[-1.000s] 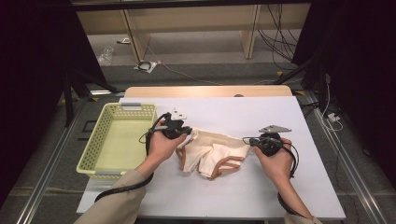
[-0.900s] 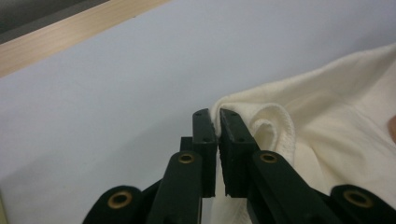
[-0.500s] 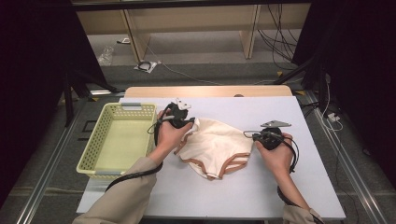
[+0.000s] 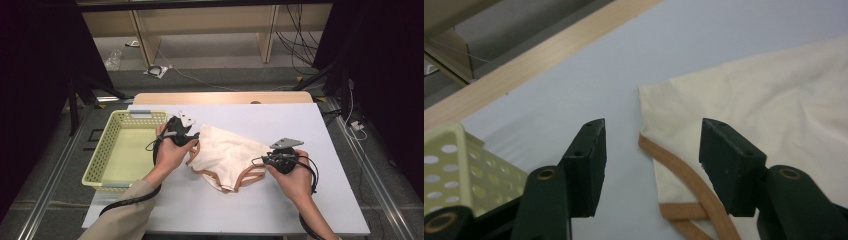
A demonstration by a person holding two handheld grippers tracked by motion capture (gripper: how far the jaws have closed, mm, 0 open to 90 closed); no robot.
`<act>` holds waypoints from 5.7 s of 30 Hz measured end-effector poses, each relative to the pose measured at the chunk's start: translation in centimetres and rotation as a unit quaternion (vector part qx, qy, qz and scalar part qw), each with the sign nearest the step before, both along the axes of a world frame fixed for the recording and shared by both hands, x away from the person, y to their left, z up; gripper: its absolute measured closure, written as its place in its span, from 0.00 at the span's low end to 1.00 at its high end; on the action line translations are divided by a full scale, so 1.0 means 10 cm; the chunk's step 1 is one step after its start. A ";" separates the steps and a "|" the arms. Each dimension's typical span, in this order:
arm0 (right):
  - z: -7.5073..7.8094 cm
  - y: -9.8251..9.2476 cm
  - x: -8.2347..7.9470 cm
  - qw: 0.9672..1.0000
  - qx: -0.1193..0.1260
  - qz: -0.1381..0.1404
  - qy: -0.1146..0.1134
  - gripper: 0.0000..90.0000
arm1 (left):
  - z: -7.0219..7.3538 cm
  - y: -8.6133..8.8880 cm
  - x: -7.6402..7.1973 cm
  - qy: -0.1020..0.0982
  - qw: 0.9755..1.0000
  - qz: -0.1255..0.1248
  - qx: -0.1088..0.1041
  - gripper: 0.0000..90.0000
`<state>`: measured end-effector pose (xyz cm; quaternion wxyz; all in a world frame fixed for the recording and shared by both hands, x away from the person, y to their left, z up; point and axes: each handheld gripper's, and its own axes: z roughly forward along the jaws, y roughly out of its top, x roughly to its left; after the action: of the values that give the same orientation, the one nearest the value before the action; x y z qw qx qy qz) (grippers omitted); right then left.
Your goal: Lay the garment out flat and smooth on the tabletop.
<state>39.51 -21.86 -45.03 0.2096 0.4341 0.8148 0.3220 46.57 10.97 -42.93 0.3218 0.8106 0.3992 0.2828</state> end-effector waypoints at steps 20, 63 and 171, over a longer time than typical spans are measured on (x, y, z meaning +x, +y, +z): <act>-0.20 0.83 -0.35 0.976 0.007 0.203 0.078 0.67 | -0.18 -0.03 -0.67 0.092 0.982 -0.163 0.024 0.55; -0.23 0.30 0.50 0.995 0.077 -0.019 0.052 0.99 | -0.19 -0.18 -0.04 0.040 0.997 -0.056 -0.036 0.36; -0.23 0.36 -0.66 0.971 -0.002 0.183 0.152 1.00 | -0.44 -0.54 -1.09 0.200 0.941 -0.270 0.031 0.99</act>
<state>32.89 -18.22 -47.38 0.0213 0.3216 0.9032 0.2836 35.68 5.61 -47.30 0.2746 0.9373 0.2128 0.0292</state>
